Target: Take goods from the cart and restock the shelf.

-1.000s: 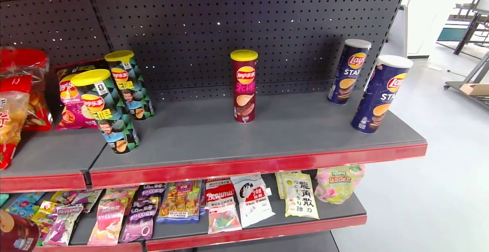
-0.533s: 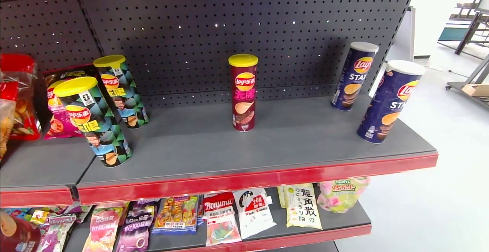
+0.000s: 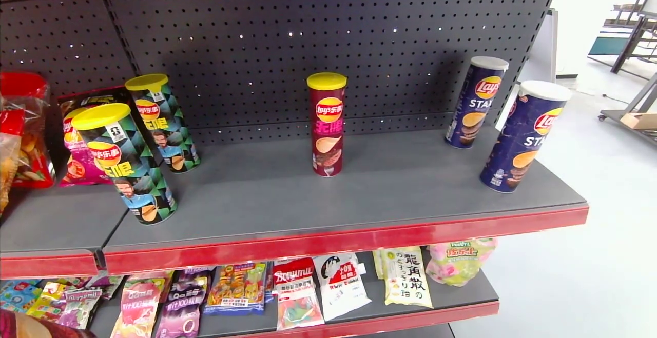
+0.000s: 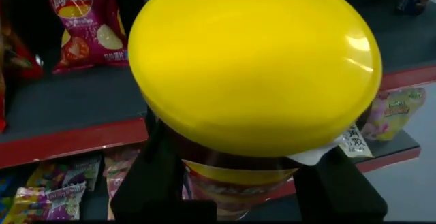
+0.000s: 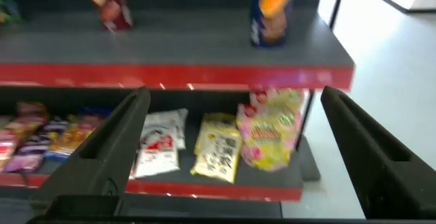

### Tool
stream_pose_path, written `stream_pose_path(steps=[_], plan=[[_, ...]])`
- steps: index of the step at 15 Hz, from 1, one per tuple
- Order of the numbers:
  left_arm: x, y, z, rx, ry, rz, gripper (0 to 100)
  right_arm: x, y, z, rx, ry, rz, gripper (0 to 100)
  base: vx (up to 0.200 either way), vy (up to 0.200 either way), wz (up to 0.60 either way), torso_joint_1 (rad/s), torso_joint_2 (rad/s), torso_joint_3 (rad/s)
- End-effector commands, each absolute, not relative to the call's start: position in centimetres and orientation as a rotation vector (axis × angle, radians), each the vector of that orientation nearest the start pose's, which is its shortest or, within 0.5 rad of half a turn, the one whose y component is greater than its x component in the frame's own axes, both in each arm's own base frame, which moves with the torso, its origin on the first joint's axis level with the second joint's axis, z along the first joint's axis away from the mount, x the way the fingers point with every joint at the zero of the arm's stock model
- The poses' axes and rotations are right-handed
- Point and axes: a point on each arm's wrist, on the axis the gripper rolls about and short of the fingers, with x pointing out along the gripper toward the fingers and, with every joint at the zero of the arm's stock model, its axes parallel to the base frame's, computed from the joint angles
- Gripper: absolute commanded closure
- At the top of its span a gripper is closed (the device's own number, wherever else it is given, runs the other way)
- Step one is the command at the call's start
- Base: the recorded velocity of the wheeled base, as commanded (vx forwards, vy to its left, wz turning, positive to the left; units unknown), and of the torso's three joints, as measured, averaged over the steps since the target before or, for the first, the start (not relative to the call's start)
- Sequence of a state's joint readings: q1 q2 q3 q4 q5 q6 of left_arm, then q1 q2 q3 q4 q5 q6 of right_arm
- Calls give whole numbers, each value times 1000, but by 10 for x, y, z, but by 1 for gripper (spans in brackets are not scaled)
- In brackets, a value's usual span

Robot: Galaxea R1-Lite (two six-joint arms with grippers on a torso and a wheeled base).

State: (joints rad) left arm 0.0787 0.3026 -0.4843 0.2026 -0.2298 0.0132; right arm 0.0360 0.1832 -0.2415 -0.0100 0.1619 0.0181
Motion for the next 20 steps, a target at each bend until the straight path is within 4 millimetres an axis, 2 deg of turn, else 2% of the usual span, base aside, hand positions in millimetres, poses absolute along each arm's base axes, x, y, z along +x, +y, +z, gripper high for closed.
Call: stream_pose_path(steps=[1,3,4,7,8,9,11,14,17,20], plan=[[-16,-6,191,1,73,-157,100,52,15,239,-27,78,441,0,0,0,0,0,0,0],[-12,-7,185,-8,113,-215,100,103,36,253,-42,112,562,0,0,0,0,0,0,0],[-10,-7,184,-16,128,-258,100,120,51,253,-45,123,632,0,0,0,0,0,0,0],[-9,-8,184,-18,129,-278,100,178,91,247,-58,152,725,0,0,0,0,0,0,0],[-10,-8,185,-16,124,-273,100,209,113,239,-61,156,751,0,0,0,0,0,0,0],[-10,-8,184,-16,121,-272,100,228,126,234,-62,151,766,0,0,0,0,0,0,0],[-11,-8,183,-15,118,-270,100,248,156,227,-65,150,823,0,0,0,0,0,0,0],[-12,-8,185,-14,112,-269,100,285,180,217,-74,165,826,0,0,0,0,0,0,0],[-12,-8,185,-13,109,-267,100,308,192,212,-73,162,828,0,0,0,0,0,0,0],[-12,-8,188,-12,102,-269,100,319,206,200,-100,174,834,0,0,0,0,0,0,0]])
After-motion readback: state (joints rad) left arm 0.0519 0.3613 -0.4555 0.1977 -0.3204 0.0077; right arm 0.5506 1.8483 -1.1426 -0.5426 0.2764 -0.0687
